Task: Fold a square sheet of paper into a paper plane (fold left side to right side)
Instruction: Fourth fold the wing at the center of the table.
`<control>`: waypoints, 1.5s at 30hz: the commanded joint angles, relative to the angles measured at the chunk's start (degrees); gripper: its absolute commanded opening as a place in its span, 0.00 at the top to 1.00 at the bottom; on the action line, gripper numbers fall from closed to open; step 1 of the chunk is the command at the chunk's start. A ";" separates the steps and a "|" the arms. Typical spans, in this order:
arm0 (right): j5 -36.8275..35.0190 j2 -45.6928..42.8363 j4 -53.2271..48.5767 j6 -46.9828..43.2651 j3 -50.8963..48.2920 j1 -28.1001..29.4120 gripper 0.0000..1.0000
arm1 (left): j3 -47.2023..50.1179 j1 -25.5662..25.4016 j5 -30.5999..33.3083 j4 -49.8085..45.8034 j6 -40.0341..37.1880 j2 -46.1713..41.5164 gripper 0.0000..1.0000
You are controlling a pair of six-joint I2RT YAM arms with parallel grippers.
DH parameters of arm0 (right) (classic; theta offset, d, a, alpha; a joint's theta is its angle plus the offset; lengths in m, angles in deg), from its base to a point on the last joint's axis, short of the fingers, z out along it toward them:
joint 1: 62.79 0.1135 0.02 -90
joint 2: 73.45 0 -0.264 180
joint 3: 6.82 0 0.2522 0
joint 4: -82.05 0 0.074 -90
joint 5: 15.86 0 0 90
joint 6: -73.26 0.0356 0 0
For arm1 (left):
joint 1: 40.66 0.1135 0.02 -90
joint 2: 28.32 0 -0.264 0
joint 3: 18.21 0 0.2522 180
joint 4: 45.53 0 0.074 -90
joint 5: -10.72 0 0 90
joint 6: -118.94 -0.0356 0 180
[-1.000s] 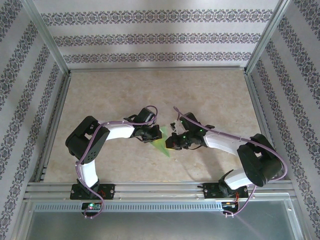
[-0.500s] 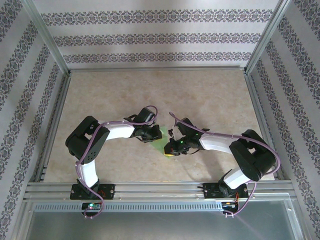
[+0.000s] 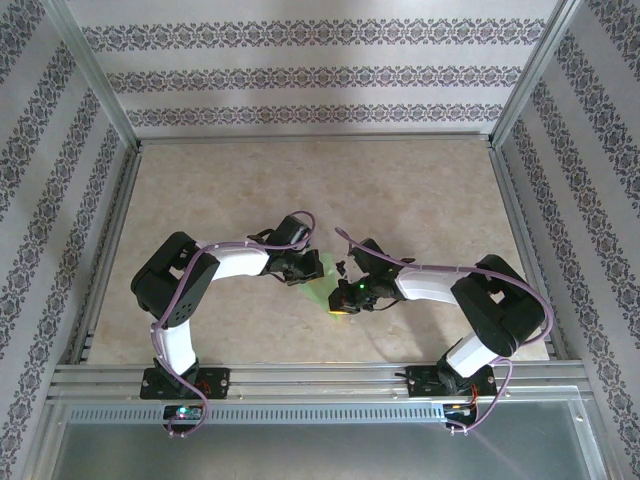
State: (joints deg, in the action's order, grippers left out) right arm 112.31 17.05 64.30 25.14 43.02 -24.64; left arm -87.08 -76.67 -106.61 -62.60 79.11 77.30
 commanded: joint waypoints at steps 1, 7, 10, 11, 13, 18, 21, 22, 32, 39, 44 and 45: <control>-1.51 0.81 -0.39 -0.38 -0.61 0.98 0.95 | 0.07 -0.34 2.86 -5.21 0.10 1.35 0.93; -1.96 0.82 -1.00 -0.65 -0.48 1.20 0.95 | -0.02 -0.34 2.73 -5.30 0.08 1.56 0.94; -2.13 0.91 -1.25 -0.83 -0.39 1.15 0.95 | -0.09 -0.30 2.79 -5.30 0.02 1.52 0.94; -2.26 0.91 -1.52 -0.95 -0.39 1.14 0.95 | -0.16 -0.29 2.79 -5.32 0.01 1.59 0.93; -2.64 0.73 -1.89 -1.10 -0.39 1.16 0.95 | -0.11 -0.35 2.85 -5.39 0.01 1.52 0.93; -2.84 0.38 -2.48 -1.37 -0.22 1.17 0.95 | -0.27 -0.29 2.75 -5.50 -0.06 1.76 0.94; -2.84 0.73 -2.52 -1.54 -0.15 1.18 0.95 | -0.40 -0.29 2.75 -5.70 -0.07 1.83 0.94; -2.80 0.81 -2.51 -1.55 -0.21 1.22 0.95 | -0.51 -0.31 2.81 -5.67 -0.10 1.73 0.94; -3.24 0.90 -2.72 -1.82 -0.30 1.14 0.95 | -0.70 -0.29 2.78 -5.87 -0.24 1.83 0.93; -2.98 1.48 -2.61 -1.90 -0.65 1.16 0.95 | -0.63 -0.29 2.74 -5.83 -0.19 1.87 0.93; -2.84 2.09 -2.32 -1.81 -0.83 1.25 0.95 | -0.58 -0.30 2.80 -5.76 -0.16 1.89 0.93; -2.83 2.18 -2.26 -1.81 -0.91 1.30 0.95 | -0.60 -0.31 2.77 -5.74 -0.16 1.87 0.94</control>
State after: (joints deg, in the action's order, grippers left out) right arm 109.99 17.99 63.43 24.44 43.02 -24.00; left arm -87.52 -76.67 -106.43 -63.41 79.11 77.39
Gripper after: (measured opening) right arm 0.060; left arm 0.068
